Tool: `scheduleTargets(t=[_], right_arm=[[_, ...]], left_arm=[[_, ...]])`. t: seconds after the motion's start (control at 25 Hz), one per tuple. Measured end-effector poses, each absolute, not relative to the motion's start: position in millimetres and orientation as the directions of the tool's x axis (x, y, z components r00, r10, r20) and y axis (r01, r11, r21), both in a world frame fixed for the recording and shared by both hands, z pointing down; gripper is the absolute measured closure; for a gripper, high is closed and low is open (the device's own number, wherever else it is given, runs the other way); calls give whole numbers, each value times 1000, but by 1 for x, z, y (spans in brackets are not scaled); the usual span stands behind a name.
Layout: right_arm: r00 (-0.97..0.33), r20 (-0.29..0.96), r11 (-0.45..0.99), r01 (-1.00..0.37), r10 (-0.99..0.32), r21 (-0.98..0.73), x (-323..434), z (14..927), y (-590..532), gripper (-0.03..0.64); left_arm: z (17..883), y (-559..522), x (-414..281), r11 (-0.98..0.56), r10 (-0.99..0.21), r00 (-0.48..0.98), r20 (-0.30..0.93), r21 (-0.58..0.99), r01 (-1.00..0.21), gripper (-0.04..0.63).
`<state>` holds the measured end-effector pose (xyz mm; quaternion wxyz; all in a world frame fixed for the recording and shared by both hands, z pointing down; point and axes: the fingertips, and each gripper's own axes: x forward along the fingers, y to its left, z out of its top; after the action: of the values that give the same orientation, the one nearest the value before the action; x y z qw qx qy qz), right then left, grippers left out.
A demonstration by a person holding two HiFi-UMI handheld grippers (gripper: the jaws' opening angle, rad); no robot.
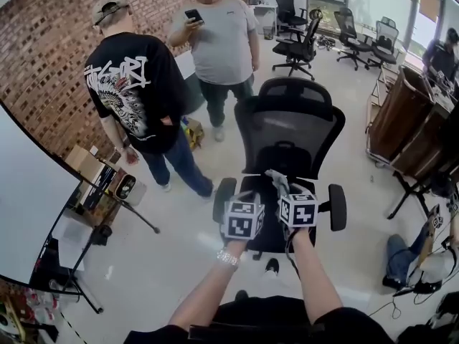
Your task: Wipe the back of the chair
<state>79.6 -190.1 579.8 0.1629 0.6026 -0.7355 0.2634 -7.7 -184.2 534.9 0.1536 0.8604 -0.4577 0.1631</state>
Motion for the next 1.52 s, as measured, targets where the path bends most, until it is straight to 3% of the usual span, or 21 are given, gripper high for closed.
scheduleTargets(t=[0.52, 1.52], right_arm=[[-157, 529, 77, -982, -834, -170, 53, 541, -57, 574], [-243, 460, 167, -965, -854, -200, 65, 499, -54, 574]], left_arm=[[526, -75, -10, -603, -684, 599, 417, 140, -785, 580], [488, -75, 6, -573, -739, 560, 374, 89, -815, 580]])
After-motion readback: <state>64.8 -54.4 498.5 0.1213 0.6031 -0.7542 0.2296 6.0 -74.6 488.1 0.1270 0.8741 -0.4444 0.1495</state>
